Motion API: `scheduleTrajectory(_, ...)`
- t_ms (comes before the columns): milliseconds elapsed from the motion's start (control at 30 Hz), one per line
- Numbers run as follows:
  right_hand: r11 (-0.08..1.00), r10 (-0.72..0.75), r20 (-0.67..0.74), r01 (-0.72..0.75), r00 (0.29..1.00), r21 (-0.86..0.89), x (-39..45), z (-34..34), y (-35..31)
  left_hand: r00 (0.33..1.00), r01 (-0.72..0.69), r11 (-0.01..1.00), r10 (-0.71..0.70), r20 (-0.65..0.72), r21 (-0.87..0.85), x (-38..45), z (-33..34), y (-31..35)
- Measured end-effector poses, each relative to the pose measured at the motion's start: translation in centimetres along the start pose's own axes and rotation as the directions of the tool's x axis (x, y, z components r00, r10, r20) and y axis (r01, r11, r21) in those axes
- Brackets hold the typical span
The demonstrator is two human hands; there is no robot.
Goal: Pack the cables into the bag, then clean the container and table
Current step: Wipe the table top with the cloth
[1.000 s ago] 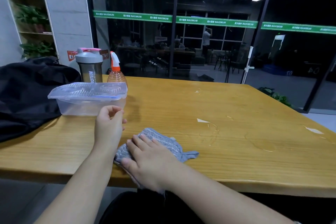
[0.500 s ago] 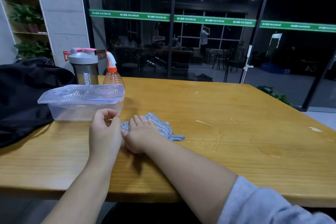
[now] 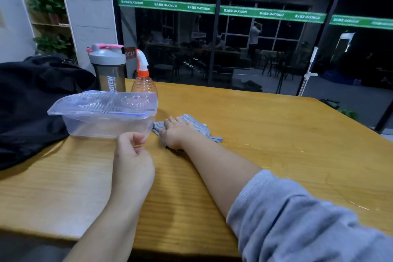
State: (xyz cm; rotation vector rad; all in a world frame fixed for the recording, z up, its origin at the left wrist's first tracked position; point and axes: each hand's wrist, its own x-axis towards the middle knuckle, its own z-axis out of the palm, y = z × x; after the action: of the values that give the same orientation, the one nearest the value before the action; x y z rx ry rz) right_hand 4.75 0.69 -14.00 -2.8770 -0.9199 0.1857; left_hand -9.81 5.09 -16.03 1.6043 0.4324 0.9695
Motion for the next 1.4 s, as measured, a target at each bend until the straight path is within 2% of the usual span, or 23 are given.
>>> scheduleTrajectory(267,0.993,0.105,0.029,-0.103,0.994,-0.053,3.6,-1.7,1.6,1.000,0.019,1.000,-0.019,0.008,0.010,0.0,0.3,-0.7)
scheduleTrajectory(533,0.997,-0.056,0.089,0.061,0.994,-0.050,-0.3,-1.3,1.9,0.999,0.016,1.000,-0.015,0.043,-0.021,-0.3,0.3,0.6)
scheduleTrajectory(733,0.977,-0.192,0.124,0.202,0.973,-0.067,-7.4,-0.7,1.4,0.986,0.036,0.999,-0.033,0.163,-0.013,-1.1,0.3,1.5)
scheduleTrajectory(867,0.955,-0.260,0.137,0.275,0.956,-0.107,-11.6,-0.4,1.5,0.977,0.032,0.996,-0.050,0.209,0.088,-1.7,0.3,1.9)
scheduleTrajectory(1000,0.945,-0.297,0.138,0.312,0.945,-0.100,-12.2,-0.1,2.2,0.969,-0.105,0.966,0.045,0.244,0.236,-2.6,0.6,2.6)
scheduleTrajectory(1067,0.955,-0.273,0.135,0.286,0.953,-0.085,-10.8,-0.2,3.0,0.963,-0.189,0.934,0.116,0.243,0.302,-3.0,1.0,2.7)
scheduleTrajectory(1167,0.982,-0.159,0.116,0.169,0.980,-0.081,-7.6,-0.8,5.5,0.940,-0.282,0.890,0.181,0.290,0.358,-3.6,1.2,2.5)
scheduleTrajectory(1300,0.996,0.031,0.104,-0.022,0.994,-0.083,-4.0,-2.0,10.9,0.933,-0.283,0.889,0.169,0.317,0.360,-3.1,0.7,2.4)
scheduleTrajectory(1400,0.991,0.118,0.107,-0.110,0.987,-0.077,-3.1,-3.0,13.9,0.936,-0.261,0.900,0.148,0.318,0.349,-2.8,0.6,2.1)
